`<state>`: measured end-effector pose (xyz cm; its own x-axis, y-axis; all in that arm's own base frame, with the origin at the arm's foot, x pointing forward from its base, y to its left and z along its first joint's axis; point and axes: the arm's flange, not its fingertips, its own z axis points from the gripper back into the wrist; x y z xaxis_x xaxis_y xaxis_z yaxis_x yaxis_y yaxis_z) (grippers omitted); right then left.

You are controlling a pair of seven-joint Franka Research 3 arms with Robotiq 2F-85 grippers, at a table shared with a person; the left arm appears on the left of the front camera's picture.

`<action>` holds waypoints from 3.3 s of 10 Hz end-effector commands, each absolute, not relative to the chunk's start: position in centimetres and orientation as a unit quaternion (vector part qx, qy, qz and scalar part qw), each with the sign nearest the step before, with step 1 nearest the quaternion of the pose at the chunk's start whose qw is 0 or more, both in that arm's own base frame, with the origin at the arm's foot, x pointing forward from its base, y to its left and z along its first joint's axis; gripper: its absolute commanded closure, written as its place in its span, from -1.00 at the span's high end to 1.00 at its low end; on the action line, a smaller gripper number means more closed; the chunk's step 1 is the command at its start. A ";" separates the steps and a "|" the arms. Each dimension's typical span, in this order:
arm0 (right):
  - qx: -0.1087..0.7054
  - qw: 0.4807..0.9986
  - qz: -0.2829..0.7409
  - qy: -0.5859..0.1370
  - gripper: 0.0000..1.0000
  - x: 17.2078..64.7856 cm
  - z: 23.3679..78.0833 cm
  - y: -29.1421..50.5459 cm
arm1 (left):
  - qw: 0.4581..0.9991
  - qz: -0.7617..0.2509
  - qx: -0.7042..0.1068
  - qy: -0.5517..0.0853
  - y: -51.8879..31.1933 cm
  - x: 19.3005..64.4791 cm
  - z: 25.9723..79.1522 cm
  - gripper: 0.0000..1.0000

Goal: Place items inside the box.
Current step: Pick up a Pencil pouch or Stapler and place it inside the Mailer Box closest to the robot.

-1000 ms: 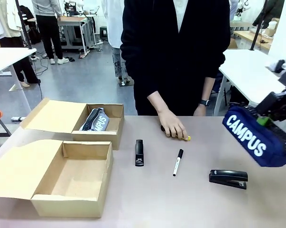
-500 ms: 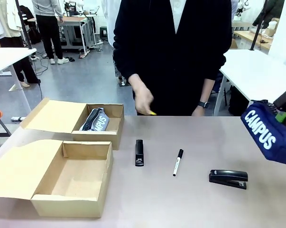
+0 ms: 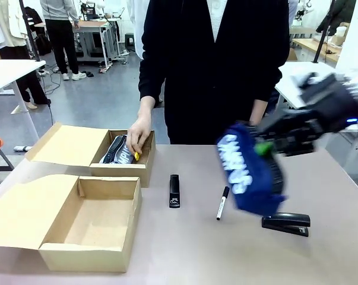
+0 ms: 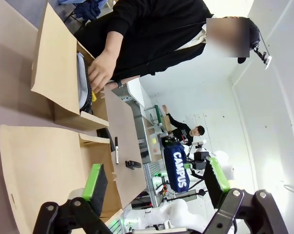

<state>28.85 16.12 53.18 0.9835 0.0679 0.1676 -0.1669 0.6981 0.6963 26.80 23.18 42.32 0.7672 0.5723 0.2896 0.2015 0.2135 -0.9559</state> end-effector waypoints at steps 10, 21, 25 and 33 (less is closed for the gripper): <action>0.398 0.909 0.063 -0.106 -0.80 25.9 54.3 34.5 | 0.704 0.123 -0.617 -0.329 23.0 26.9 42.5 1.00; 0.269 0.958 0.102 -0.005 -0.80 34.8 43.1 55.2 | 0.704 0.123 -0.617 -0.329 23.0 26.9 42.5 1.00; 0.221 0.969 0.108 -0.002 -0.80 33.8 39.8 56.6 | 0.704 0.123 -0.617 -0.329 23.0 26.9 42.5 1.00; 0.142 0.984 0.099 -0.033 -0.80 35.9 37.1 55.7 | 0.704 0.123 -0.617 -0.329 23.0 26.9 42.5 1.00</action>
